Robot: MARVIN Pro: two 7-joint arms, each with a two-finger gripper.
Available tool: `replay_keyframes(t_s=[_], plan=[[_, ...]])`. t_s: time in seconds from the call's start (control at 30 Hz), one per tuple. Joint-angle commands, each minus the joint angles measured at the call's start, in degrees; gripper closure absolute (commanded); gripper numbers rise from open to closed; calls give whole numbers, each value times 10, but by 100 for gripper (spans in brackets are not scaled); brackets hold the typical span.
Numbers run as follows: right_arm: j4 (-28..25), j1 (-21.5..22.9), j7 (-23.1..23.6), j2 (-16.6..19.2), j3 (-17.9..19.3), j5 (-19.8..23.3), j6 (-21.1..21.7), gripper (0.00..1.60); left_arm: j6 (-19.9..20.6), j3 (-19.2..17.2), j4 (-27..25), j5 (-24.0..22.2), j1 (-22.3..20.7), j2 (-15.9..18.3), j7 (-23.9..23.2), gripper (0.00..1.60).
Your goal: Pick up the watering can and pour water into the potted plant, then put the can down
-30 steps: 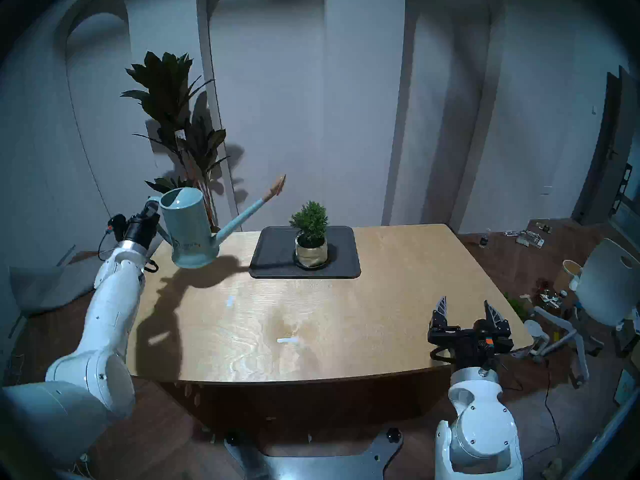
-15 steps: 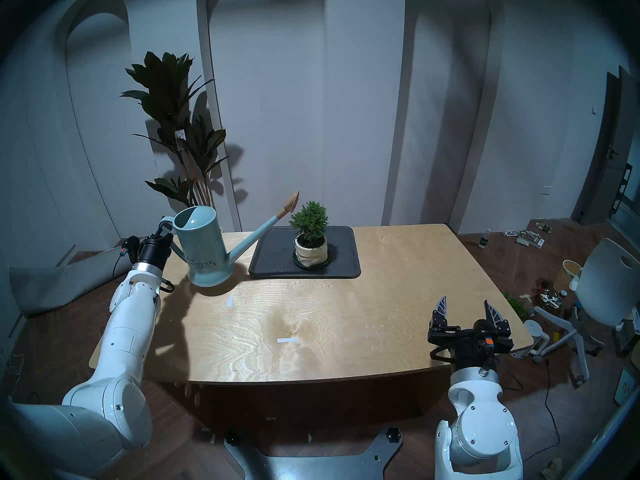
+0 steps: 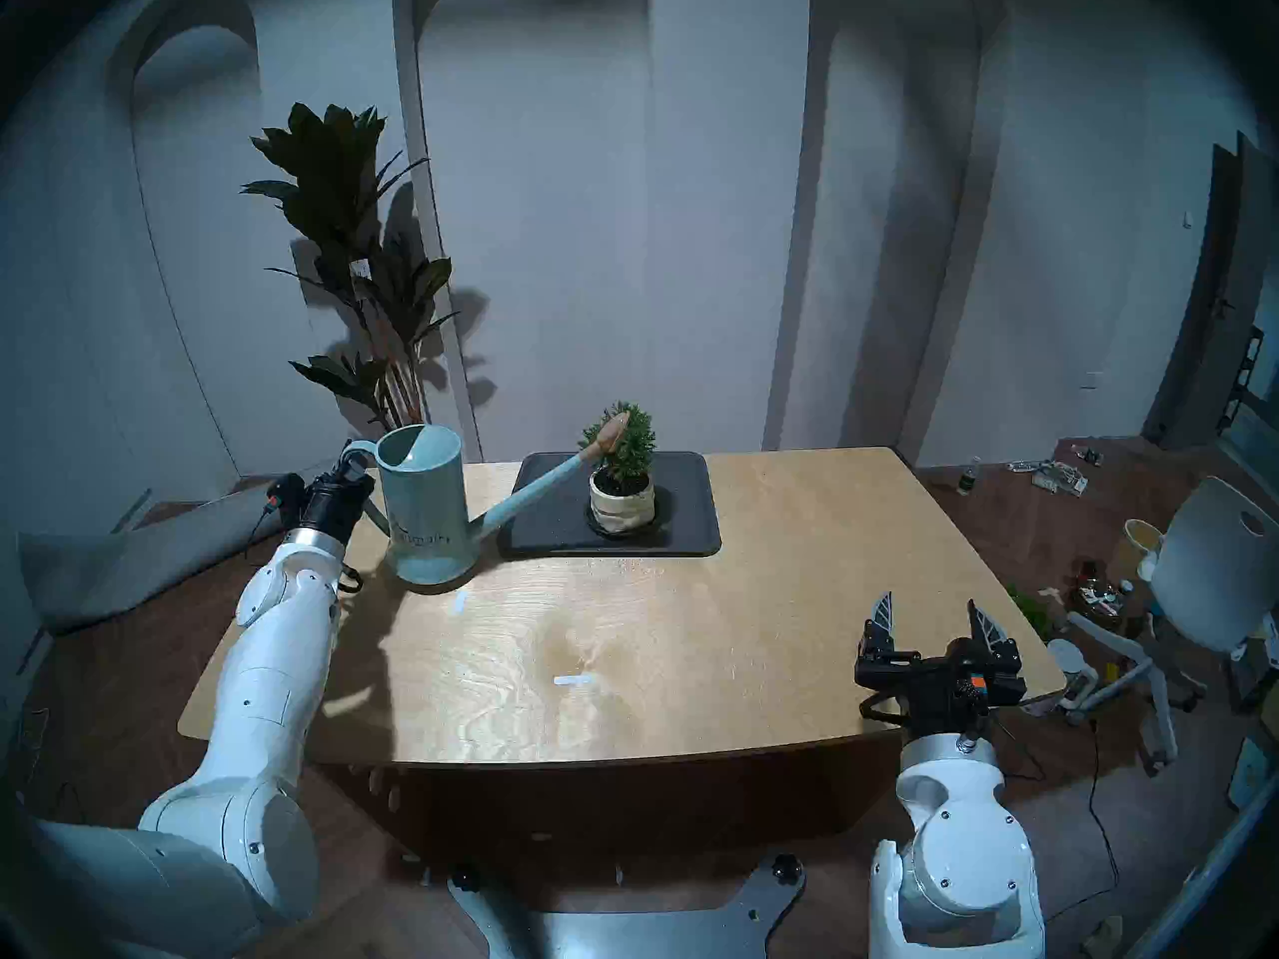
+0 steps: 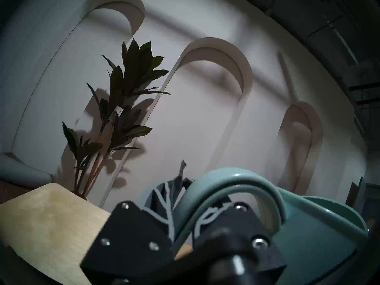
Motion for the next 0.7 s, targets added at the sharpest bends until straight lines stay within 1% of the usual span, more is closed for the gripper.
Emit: replay_keyframes(t_s=[0.0, 0.13, 0.57, 0.6, 0.67], plan=[[-15, -1, 0, 1, 1, -1, -3, 0, -16, -5, -14, 1, -29, 9, 5, 160], [-15, -1, 0, 1, 1, -1, -3, 0, -15, -10, -2, 2, -32, 11, 11, 160], [-15, -1, 1, 0, 1, -1, -3, 0, -18, -20, 35, -1, -43, 25, 1, 160], [-15, -1, 1, 0, 1, -1, -3, 0, -19, -20, 36, -1, -43, 26, 0, 151], [-15, -1, 1, 0, 1, -1, -3, 0, -23, -19, 38, 2, -44, 28, -3, 81]])
